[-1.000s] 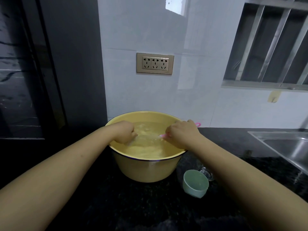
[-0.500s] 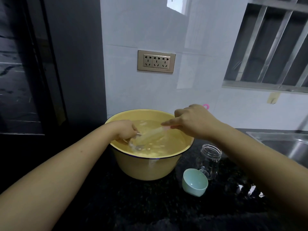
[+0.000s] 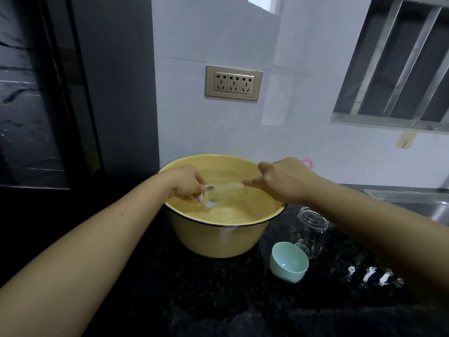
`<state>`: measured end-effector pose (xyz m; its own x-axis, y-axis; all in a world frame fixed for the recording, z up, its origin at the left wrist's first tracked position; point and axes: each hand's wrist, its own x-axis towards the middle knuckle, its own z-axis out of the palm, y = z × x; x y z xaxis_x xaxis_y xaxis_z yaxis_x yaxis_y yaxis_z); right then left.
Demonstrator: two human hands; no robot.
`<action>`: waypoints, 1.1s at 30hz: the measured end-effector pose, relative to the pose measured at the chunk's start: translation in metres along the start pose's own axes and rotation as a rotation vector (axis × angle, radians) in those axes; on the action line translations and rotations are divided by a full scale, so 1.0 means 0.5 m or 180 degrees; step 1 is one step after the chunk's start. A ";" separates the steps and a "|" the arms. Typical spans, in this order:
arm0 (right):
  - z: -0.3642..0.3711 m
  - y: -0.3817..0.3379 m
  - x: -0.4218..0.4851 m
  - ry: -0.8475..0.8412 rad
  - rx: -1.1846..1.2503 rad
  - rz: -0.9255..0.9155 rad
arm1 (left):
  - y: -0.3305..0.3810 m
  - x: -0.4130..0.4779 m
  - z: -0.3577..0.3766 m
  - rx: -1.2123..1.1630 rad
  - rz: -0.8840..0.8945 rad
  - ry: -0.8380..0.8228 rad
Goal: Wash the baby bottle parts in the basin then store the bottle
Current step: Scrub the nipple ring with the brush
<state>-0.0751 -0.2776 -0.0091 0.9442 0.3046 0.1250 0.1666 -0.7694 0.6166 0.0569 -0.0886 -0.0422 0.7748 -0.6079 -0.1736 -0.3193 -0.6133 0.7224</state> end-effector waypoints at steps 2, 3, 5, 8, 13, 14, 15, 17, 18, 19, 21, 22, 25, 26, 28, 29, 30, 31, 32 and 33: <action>-0.018 -0.017 -0.003 -0.0412 0.0385 0.0222 | 0.001 -0.002 0.000 0.0051 0.0045 0.0049; -0.029 -0.025 -0.003 -0.0504 0.0529 0.0313 | 0.001 -0.002 0.000 0.0064 0.0065 0.0057; -0.045 -0.039 -0.001 -0.0728 0.0710 0.0334 | -0.001 -0.001 -0.001 0.0070 0.0093 0.0053; -0.069 -0.053 0.012 -0.1345 0.0803 0.0226 | -0.001 -0.001 -0.001 0.0126 0.0145 0.0074; -0.110 -0.080 0.046 -0.1697 0.0934 0.0246 | -0.001 -0.003 0.000 0.0072 0.0219 0.0061; -0.117 -0.084 0.052 -0.1718 0.1003 0.0246 | -0.002 -0.003 0.000 0.0058 0.0231 0.0056; -0.122 -0.088 0.057 -0.1714 0.1017 0.0247 | -0.003 -0.002 0.000 0.0053 0.0243 0.0057; -0.134 -0.095 0.070 -0.1657 0.0889 0.0207 | -0.003 -0.002 0.000 0.0066 0.0265 0.0058; -0.139 -0.098 0.075 -0.1638 0.0821 0.0177 | -0.003 -0.002 0.000 0.0093 0.0266 0.0065; -0.143 -0.098 0.079 -0.1615 0.0796 0.0159 | -0.003 -0.003 0.000 0.0133 0.0267 0.0070; -0.145 -0.090 0.083 -0.1545 0.0897 0.0184 | -0.002 -0.005 -0.001 0.0224 0.0268 0.0064; -0.144 -0.081 0.082 -0.1522 0.1059 0.0252 | -0.003 -0.005 0.000 0.0281 0.0264 0.0051; -0.136 -0.049 0.074 -0.1399 0.1840 0.0590 | -0.007 -0.003 0.000 0.0328 0.0233 0.0014; -0.131 -0.038 0.071 -0.1302 0.2025 0.0643 | -0.006 -0.004 0.001 0.0276 0.0233 -0.0009; -0.119 -0.021 0.065 -0.1123 0.2310 0.0697 | -0.004 -0.005 0.001 0.0203 0.0250 -0.0023; -0.115 -0.016 0.061 -0.1071 0.2442 0.0720 | -0.003 -0.005 0.001 0.0198 0.0264 -0.0022; -0.111 -0.011 0.058 -0.1048 0.2565 0.0748 | -0.003 -0.005 0.001 0.0199 0.0272 -0.0037; -0.106 -0.008 0.054 -0.1039 0.2659 0.0778 | -0.003 -0.006 0.001 0.0198 0.0269 -0.0067; -0.101 -0.005 0.051 -0.1036 0.2709 0.0802 | -0.003 -0.007 0.002 0.0174 0.0258 -0.0105; -0.096 -0.003 0.049 -0.1033 0.2723 0.0822 | -0.003 -0.007 0.002 0.0136 0.0240 -0.0123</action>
<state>-0.0659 -0.2418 0.0303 0.9923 -0.0041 -0.1237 -0.0283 -0.9805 -0.1943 0.0542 -0.0863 -0.0436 0.7264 -0.6716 -0.1461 -0.3994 -0.5856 0.7054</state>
